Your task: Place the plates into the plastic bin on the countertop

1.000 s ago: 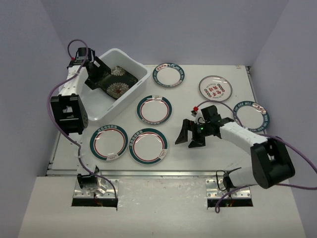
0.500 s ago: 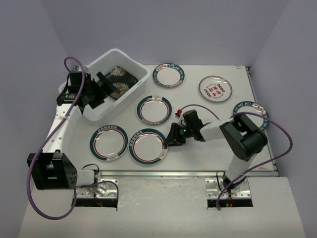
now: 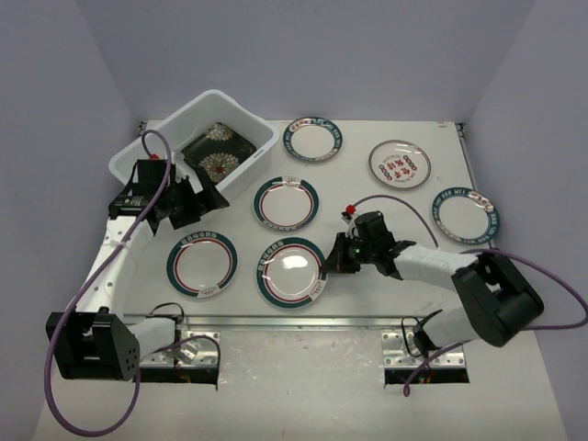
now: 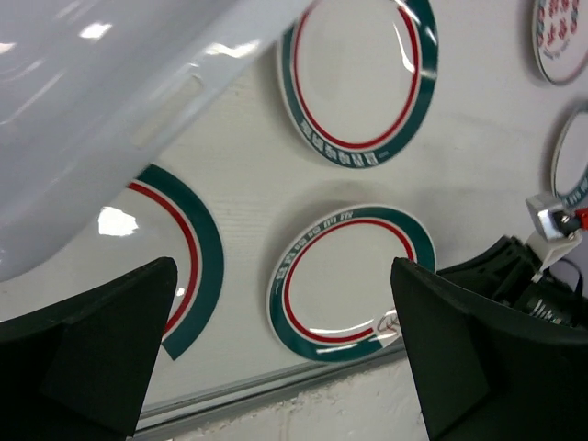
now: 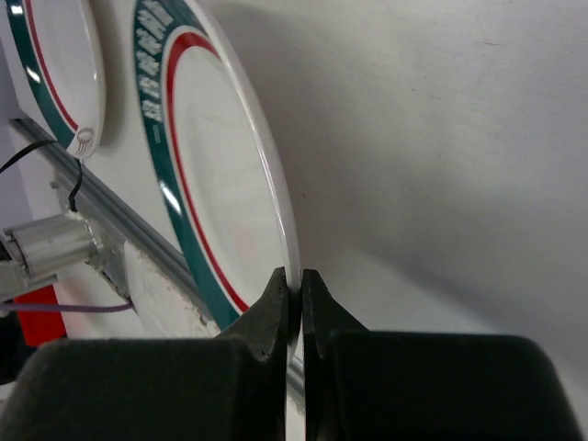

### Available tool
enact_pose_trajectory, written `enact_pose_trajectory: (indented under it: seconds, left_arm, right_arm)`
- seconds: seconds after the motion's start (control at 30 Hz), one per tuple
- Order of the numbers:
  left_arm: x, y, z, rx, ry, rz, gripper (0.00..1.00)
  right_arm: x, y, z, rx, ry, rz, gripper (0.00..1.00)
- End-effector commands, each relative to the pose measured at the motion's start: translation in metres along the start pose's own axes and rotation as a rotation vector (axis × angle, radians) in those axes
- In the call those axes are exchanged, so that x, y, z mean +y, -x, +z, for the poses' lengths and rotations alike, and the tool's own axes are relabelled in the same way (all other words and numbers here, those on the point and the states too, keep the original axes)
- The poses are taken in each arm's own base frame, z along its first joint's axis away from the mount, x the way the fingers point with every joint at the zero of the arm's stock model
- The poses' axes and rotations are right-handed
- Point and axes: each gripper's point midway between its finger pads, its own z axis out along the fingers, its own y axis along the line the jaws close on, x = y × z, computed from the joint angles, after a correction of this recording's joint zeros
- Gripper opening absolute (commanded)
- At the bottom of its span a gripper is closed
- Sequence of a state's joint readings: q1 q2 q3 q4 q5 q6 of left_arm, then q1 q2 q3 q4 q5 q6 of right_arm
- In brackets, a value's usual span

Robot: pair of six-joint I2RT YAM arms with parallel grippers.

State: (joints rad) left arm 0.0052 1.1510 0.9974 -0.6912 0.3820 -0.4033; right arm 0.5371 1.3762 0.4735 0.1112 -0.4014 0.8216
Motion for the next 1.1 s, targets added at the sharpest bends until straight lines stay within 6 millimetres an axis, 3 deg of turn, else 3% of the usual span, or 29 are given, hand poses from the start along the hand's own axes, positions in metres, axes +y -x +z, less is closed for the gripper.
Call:
enact_pose_trajectory:
  seconds: [0.0, 0.07, 0.17, 0.23, 0.3, 0.53, 0.57, 0.6, 0.63, 0.73, 0.8, 0.83, 0.93, 1.03, 1.07]
  left_arm:
    - [-0.050, -0.029, 0.007, 0.138, -0.244, 0.131, 1.00]
    - [-0.068, -0.044, 0.011, 0.191, -0.337, 0.165, 1.00]
    - [-0.086, -0.052, 0.014, 0.229, -0.410, 0.202, 0.98]
    - [-0.103, -0.055, 0.014, 0.256, -0.482, 0.219, 0.89]
    - [-0.105, -0.057, 0.022, 0.278, -0.477, 0.214, 0.80]
    - [-0.119, -0.072, 0.030, 0.356, -0.496, 0.258, 0.35]
    - [-0.121, -0.075, 0.030, 0.369, -0.504, 0.267, 0.25]
    - [-0.123, -0.076, 0.030, 0.371, -0.502, 0.273, 0.01]
    - [-0.122, -0.075, 0.032, 0.365, -0.491, 0.271, 0.00]
    - [-0.126, -0.056, 0.032, 0.288, -0.444, 0.277, 0.00]
    - [-0.128, -0.034, 0.030, 0.205, -0.397, 0.269, 0.00]
    - [-0.128, -0.011, 0.028, 0.127, -0.351, 0.248, 0.00]
    - [-0.110, 0.060, 0.014, -0.077, -0.240, 0.111, 0.00]
    - [-0.082, 0.132, -0.009, -0.274, -0.162, -0.051, 0.00]
    - [-0.078, 0.140, -0.010, -0.292, -0.151, -0.070, 0.00]
  right_arm:
    - [0.027, 0.028, -0.035, -0.019, 0.084, -0.071, 0.00]
    - [0.053, 0.036, -0.053, 0.011, 0.227, -0.045, 0.00]
    - [0.078, 0.042, -0.066, 0.042, 0.326, -0.051, 0.00]
    - [0.098, 0.043, -0.076, 0.060, 0.424, -0.042, 0.00]
    - [0.113, 0.049, -0.083, 0.032, 0.508, -0.082, 0.00]
    - [0.119, 0.065, -0.095, -0.031, 0.557, -0.063, 0.00]
    - [0.121, 0.068, -0.096, -0.039, 0.557, -0.066, 0.00]
    - [0.122, 0.072, -0.097, -0.049, 0.555, -0.071, 0.00]
    - [0.121, 0.073, -0.095, -0.051, 0.548, -0.064, 0.00]
    - [0.116, 0.081, -0.092, -0.077, 0.503, -0.063, 0.42]
    - [0.101, 0.082, -0.087, -0.084, 0.411, -0.027, 0.90]
    - [0.088, 0.092, -0.084, -0.131, 0.319, -0.028, 0.99]
    - [0.035, 0.089, -0.085, -0.141, 0.007, 0.058, 0.99]
    - [0.006, 0.088, -0.094, -0.167, -0.143, 0.077, 0.99]
    - [0.004, 0.088, -0.097, -0.173, -0.157, 0.073, 0.99]
